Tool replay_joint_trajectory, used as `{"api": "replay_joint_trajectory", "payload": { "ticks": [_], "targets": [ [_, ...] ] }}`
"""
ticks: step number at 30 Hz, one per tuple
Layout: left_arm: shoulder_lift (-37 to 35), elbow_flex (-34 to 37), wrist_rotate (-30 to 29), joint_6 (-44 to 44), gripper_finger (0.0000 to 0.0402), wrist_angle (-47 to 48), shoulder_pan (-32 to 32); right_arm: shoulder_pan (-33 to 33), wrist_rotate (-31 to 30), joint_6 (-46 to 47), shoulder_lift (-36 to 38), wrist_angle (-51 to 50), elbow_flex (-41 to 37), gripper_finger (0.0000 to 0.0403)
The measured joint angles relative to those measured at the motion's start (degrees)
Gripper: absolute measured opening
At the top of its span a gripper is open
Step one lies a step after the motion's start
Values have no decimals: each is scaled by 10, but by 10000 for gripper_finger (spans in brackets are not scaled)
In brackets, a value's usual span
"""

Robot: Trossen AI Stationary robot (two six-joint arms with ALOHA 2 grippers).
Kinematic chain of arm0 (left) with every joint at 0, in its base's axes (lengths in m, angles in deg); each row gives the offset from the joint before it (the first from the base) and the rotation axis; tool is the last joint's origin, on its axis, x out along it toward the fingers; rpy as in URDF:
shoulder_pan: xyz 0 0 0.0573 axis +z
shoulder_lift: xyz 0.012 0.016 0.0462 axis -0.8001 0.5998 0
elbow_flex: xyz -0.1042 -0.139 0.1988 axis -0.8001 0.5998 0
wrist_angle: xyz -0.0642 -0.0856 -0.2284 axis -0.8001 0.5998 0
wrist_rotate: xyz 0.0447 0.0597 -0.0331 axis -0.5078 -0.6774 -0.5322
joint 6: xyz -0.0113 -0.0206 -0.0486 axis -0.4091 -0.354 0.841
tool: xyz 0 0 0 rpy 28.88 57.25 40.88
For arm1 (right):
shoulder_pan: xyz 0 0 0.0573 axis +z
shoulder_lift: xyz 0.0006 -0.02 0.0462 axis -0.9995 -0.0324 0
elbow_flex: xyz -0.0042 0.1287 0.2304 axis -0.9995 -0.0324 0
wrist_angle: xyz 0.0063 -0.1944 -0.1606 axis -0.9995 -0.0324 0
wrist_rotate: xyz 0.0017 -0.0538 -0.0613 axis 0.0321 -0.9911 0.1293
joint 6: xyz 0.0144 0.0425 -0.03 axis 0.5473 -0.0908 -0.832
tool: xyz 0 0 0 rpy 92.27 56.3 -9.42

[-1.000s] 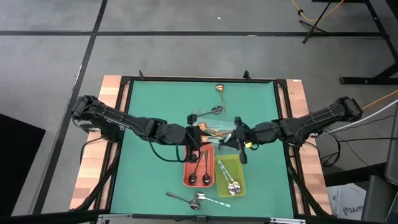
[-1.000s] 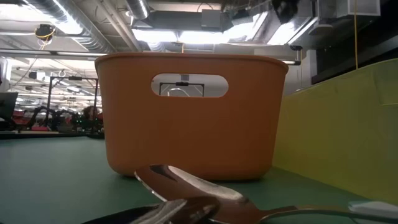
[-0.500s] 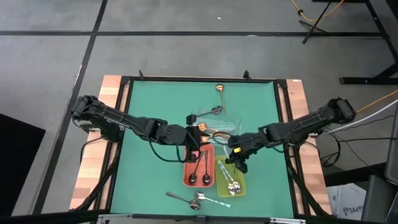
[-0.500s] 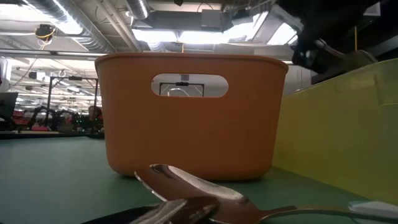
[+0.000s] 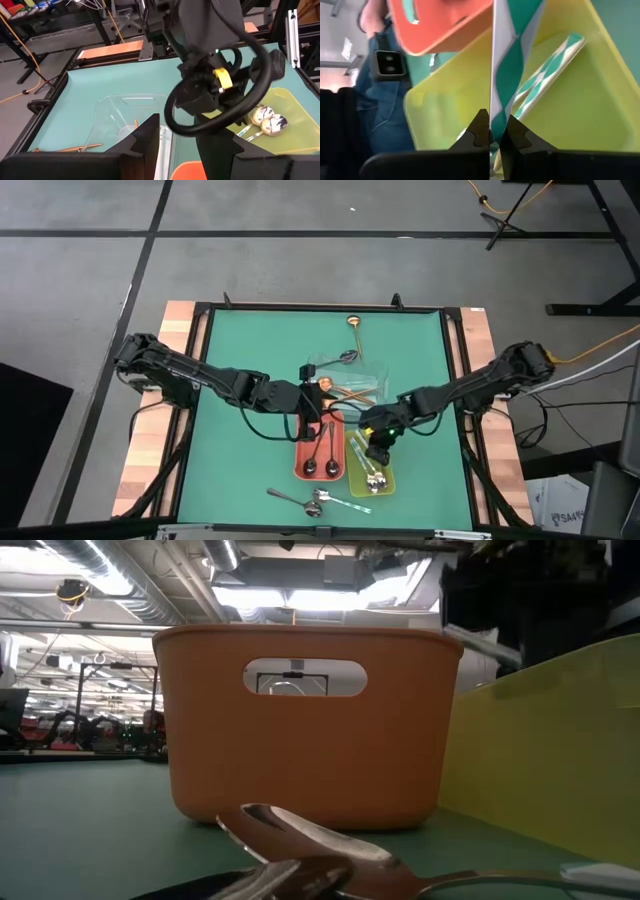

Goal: Sort silverware by color (type)
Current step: Put the blue patterned spoon into the yellow bin

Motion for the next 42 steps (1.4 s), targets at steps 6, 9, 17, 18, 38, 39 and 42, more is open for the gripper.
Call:
{"api": "replay_joint_trajectory", "payload": {
  "ticks": [6, 9, 17, 18, 38, 39, 42],
  "targets": [
    [0, 0, 0, 0, 116, 0, 0, 0, -5, 0, -30, 0, 0, 3],
    [0, 0, 0, 0, 116, 0, 0, 0, -5, 0, -42, 2, 0, 3],
    [0, 0, 0, 0, 116, -1, 0, 0, -25, 1, -47, 3, 0, 3],
    [0, 0, 0, 0, 116, -1, 0, 0, -25, 1, -47, 3, 0, 3],
    [0, 0, 0, 0, 116, -1, 0, 0, -30, 0, -48, 3, 0, 8],
    [0, 0, 0, 0, 116, -1, 0, 0, -30, -1, -48, 3, 0, 14],
    [0, 0, 0, 0, 116, -1, 0, 0, -36, -3, -48, 2, 0, 45]
  ]
}}
